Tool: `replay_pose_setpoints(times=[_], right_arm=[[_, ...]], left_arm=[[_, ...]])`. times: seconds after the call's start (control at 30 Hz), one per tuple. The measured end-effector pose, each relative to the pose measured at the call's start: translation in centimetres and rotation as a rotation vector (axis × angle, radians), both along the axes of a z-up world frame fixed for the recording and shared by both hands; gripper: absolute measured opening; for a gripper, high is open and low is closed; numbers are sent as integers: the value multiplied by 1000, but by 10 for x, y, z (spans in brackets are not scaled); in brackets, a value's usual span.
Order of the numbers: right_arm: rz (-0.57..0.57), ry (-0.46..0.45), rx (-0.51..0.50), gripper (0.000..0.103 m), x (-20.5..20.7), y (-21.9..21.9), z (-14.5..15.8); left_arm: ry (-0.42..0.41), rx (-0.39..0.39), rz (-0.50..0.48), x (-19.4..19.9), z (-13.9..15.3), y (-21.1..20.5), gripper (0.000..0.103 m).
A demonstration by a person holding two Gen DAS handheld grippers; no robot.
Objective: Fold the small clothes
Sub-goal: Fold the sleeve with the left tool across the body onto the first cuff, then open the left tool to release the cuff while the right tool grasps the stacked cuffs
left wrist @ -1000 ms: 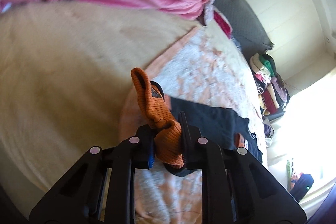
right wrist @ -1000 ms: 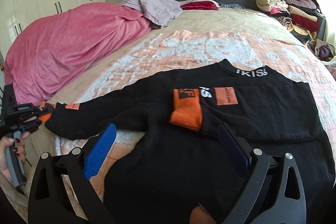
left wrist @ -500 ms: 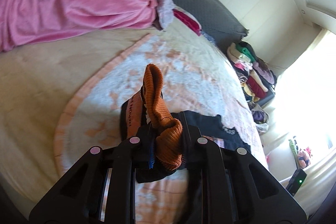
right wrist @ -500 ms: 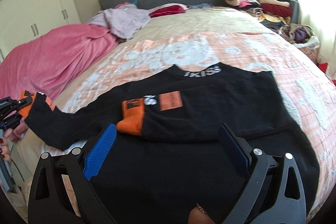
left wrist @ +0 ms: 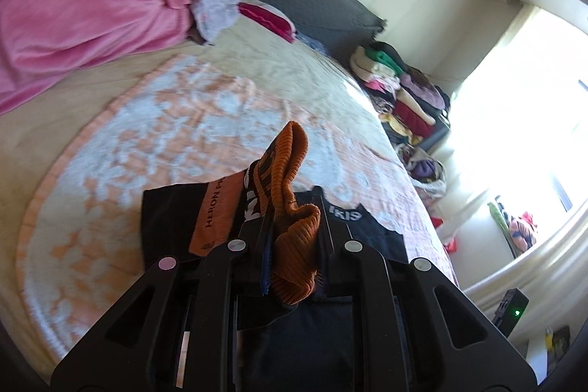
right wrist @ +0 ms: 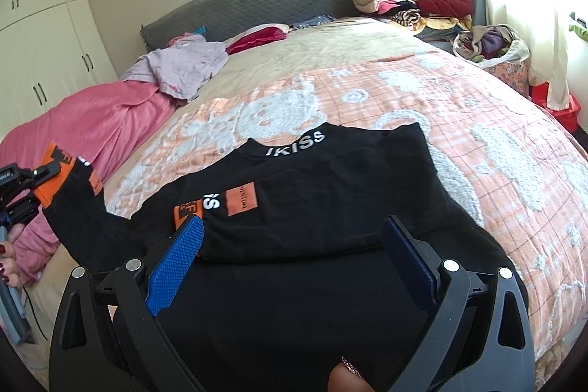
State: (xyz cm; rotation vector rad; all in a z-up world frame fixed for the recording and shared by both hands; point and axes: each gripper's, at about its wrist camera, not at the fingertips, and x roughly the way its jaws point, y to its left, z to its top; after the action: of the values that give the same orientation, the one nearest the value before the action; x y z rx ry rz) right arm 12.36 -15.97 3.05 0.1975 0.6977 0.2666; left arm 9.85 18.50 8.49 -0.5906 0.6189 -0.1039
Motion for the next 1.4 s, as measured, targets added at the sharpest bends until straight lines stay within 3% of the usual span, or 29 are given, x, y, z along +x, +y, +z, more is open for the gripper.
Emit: replay_pose_setpoints(times=[0.33, 0.8, 1.0, 1.2, 1.27, 1.4], right_arm=[[-64, 10, -1, 97, -2, -30, -5], [-79, 44, -24, 97, 9, -26, -22], [-19, 65, -37, 97, 13, -4, -30], [112, 106, -29, 97, 23, 41, -41], [152, 125, -34, 97, 29, 59, -46], [213, 134, -56, 95, 40, 90, -52]], left_arm=[[20, 31, -129, 42, -9, -55, 11], [129, 34, -282, 74, -66, -101, 12], [147, -11, -312, 78, -74, -101, 29], [149, 73, -218, 75, -71, -81, 52], [150, 138, -156, 73, -69, -73, 71], [146, 159, -84, 71, -67, -53, 82]])
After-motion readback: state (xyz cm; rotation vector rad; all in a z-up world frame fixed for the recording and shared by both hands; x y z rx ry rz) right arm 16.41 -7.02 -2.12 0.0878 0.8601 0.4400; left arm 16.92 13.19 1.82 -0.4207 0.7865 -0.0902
